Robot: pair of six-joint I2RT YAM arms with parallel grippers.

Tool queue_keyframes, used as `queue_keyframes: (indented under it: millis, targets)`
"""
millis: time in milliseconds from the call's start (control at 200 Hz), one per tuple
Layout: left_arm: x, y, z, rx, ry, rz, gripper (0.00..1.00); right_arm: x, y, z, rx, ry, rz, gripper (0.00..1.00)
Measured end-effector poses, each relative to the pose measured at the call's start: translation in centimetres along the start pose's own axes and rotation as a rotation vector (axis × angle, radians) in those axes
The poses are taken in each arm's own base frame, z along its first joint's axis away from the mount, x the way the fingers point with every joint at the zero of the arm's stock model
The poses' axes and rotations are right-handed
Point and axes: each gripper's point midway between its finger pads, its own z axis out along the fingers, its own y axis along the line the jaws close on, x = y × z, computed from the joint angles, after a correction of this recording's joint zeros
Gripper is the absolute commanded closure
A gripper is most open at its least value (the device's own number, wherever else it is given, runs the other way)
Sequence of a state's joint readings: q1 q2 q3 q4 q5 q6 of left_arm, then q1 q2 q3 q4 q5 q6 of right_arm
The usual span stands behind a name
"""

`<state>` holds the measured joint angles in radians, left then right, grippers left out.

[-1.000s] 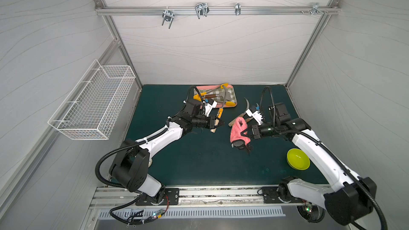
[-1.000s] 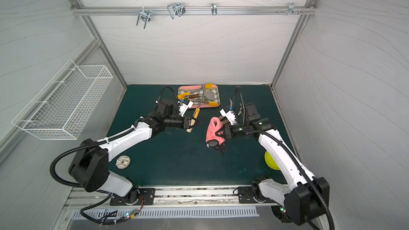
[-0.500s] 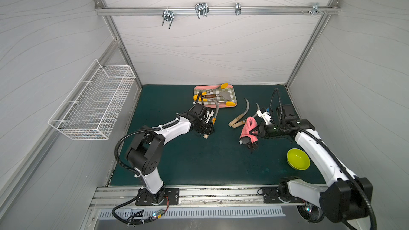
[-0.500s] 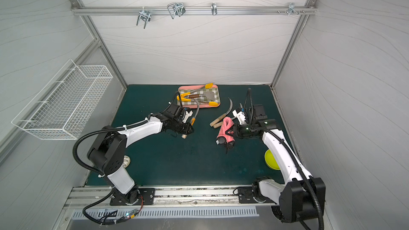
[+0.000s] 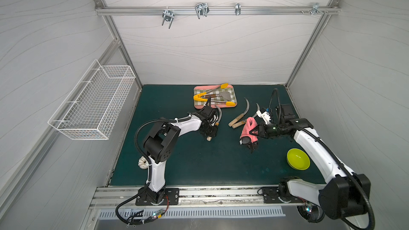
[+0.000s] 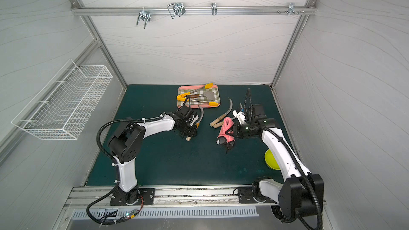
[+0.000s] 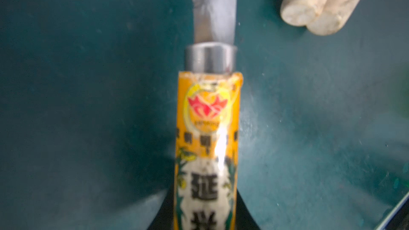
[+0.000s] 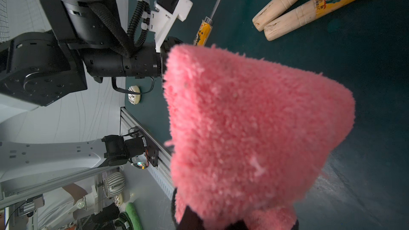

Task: Wipe small sickles with rags
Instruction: Place the small sickle at the center of the board.

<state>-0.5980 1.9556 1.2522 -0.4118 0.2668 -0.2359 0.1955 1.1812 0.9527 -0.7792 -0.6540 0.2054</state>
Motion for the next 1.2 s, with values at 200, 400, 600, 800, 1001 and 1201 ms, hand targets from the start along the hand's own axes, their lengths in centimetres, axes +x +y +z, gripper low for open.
queue_keyframes:
  millis: [200,400,600,800,1001,1201]
  targets:
    - [-0.8,-0.2,0.3,0.003,-0.006,0.001,1.0,0.0,-0.2,0.2,0.002,0.007,0.007,0.99]
    - [-1.1,-0.2,0.5,0.005,-0.007,0.001,0.81,0.0,-0.7,0.6,0.012,0.02,0.021,0.99]
    - [-1.2,-0.3,0.5,0.006,-0.011,0.001,0.65,-0.1,-1.1,0.9,0.017,0.02,0.026,0.98]
    - [-1.2,-0.5,0.4,0.011,-0.016,0.004,0.61,0.0,-1.9,1.6,0.03,0.034,0.043,0.98]
    - [-0.5,-0.5,-0.5,0.008,-0.03,0.001,0.57,-0.1,-2.5,1.9,0.047,0.033,0.046,0.97]
    - [-0.3,-1.0,-4.1,0.006,-0.11,0.003,0.01,-0.3,-3.3,2.4,0.065,0.035,0.053,0.96]
